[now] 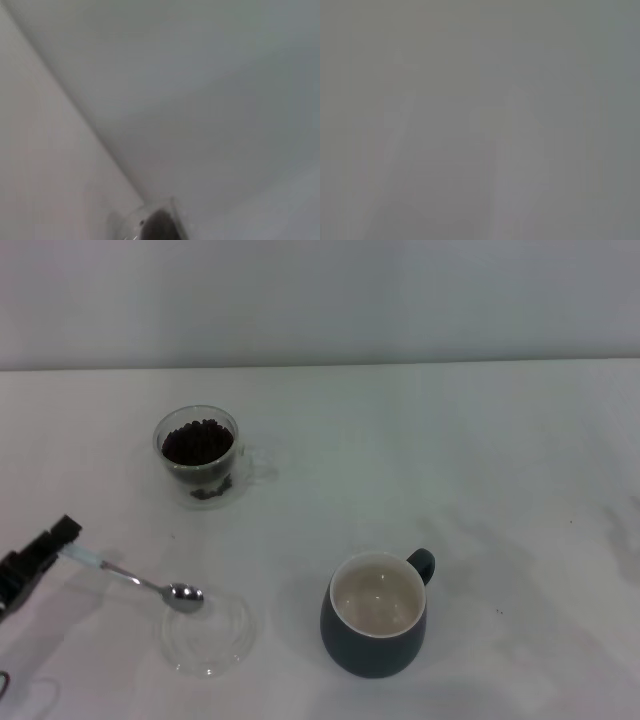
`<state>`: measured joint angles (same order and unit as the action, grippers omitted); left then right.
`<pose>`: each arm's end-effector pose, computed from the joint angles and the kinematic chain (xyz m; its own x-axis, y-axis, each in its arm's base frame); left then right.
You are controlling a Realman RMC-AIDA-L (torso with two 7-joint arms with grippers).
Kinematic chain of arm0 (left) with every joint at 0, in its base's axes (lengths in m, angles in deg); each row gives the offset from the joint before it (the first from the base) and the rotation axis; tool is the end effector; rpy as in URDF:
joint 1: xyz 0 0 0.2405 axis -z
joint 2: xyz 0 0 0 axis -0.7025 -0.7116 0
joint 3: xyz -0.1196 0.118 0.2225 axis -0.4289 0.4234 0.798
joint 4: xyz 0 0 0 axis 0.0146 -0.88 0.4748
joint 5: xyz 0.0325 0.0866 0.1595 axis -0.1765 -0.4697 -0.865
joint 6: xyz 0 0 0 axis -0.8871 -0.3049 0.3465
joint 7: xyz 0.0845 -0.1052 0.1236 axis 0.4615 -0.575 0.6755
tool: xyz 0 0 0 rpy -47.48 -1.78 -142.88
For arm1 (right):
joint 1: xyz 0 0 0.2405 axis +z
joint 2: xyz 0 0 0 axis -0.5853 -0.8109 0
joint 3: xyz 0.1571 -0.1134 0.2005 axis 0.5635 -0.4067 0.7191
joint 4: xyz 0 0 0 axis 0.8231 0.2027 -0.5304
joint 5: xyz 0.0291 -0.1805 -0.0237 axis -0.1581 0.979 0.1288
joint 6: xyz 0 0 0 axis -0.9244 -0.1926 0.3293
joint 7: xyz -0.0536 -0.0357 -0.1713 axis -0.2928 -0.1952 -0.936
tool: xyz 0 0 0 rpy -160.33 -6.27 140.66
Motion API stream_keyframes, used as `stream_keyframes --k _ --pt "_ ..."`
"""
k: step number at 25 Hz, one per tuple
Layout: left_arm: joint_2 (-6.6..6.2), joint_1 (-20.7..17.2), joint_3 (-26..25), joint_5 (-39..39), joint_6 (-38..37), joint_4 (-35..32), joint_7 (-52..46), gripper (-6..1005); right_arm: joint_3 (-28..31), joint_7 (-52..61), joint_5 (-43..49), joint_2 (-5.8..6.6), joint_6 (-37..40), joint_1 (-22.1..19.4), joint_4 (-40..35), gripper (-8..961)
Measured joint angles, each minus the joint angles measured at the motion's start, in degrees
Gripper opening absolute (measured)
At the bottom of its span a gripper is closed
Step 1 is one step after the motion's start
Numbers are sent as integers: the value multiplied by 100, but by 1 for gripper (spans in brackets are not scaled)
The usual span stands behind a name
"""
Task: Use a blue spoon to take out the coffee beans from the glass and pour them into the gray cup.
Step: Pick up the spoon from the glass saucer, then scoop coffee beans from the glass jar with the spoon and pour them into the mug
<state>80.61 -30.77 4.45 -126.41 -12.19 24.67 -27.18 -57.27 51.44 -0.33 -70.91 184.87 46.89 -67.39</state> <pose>-0.3375 0.2813 -0.0359 -0.1702 0.5061 0.8455 0.9298 -0.2016 0.3078 0.3163 0.2378 0.0623 0.6454 0.4647 -0.6062 -0.5586 -0.2541 -0.7895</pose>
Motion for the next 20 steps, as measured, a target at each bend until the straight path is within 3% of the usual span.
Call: stream_keyframes --k 10,11,20 --pt "-305 65 -35 -55 -120 -853 -407 138 -249 -81 9 -27 -104 9 -44 366" --pt "-415 162 -35 -61 -120 -951 -517 138 -307 -80 9 -29 -104 9 -69 366" --pt "-682 651 -17 -145 -37 -948 -616 138 -1012 -76 8 -29 -128 4 -438 366"
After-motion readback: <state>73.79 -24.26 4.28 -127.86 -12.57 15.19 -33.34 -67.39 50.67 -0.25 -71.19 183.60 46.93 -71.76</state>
